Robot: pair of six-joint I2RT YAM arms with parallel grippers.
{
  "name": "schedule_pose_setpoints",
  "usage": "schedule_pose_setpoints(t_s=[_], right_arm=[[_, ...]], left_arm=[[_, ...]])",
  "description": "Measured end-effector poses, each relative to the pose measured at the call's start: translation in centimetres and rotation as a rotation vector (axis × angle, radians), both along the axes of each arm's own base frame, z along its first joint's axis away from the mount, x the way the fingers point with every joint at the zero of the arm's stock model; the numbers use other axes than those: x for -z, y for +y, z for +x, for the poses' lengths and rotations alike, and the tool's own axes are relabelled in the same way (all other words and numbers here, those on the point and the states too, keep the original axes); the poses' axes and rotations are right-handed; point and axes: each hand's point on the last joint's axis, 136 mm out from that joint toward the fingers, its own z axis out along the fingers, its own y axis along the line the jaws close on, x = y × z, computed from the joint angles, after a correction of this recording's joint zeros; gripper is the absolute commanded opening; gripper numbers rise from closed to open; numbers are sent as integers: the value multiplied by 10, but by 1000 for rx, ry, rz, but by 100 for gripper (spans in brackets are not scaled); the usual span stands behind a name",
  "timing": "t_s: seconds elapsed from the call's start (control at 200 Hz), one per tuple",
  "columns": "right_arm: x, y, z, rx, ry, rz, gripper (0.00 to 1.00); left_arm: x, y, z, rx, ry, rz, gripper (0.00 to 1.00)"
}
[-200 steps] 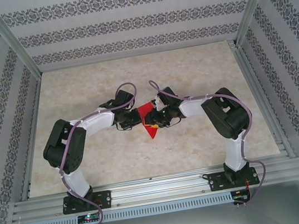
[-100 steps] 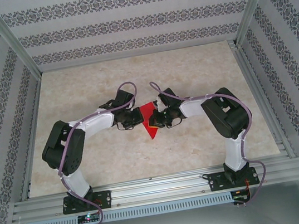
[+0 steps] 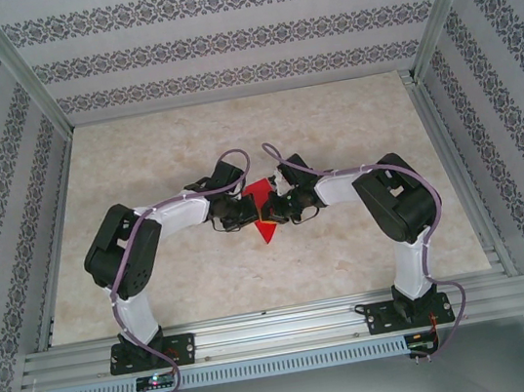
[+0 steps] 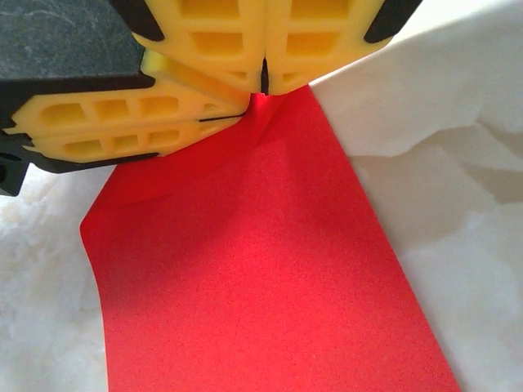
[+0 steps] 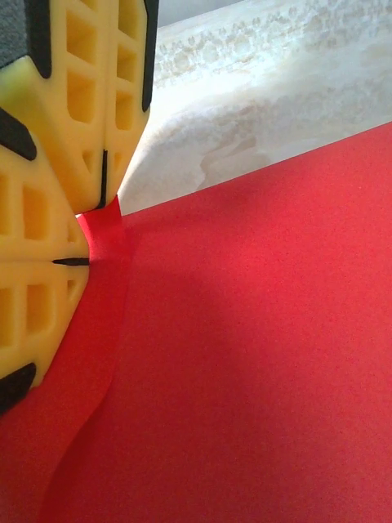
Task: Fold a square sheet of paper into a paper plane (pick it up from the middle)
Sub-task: Third fold the triangle at the center of the table.
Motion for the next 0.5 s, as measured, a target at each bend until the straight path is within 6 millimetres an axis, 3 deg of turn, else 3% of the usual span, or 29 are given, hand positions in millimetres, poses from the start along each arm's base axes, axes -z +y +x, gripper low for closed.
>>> schedule_pose_setpoints(t_s=[0.5], right_arm=[[0, 0, 0, 0, 0, 0, 0]], left_arm=[[8, 1, 5, -10, 3, 27, 0]])
